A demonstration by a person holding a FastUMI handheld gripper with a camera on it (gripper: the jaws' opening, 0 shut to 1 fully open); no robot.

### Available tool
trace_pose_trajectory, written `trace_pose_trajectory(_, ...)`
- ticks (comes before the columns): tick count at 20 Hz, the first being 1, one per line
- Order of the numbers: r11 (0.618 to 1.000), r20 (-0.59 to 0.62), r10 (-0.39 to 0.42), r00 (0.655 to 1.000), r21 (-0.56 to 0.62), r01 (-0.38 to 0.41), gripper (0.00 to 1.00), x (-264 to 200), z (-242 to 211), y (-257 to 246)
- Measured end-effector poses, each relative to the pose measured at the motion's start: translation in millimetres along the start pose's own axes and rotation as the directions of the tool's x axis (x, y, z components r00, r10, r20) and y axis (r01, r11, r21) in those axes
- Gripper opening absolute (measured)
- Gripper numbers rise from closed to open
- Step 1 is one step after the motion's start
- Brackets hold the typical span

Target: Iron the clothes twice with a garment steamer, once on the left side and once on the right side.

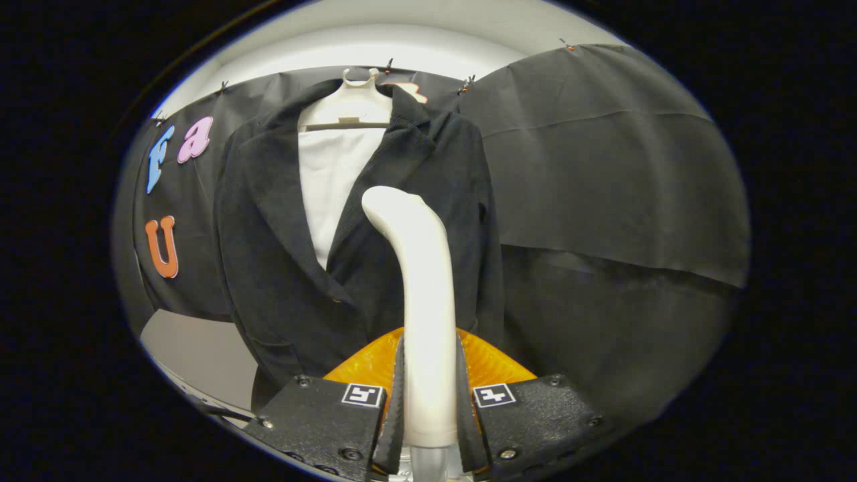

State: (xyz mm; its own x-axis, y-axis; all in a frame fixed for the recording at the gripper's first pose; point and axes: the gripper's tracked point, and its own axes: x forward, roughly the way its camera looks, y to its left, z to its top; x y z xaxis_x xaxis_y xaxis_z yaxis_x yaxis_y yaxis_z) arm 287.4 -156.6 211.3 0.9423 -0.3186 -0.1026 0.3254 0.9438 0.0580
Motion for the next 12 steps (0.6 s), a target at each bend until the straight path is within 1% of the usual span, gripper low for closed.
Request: trace_pose_trajectory(12,0.998,-0.098,0.013,0.995,-0.060,-0.019,0.36,4.0,-71.8,10.8)
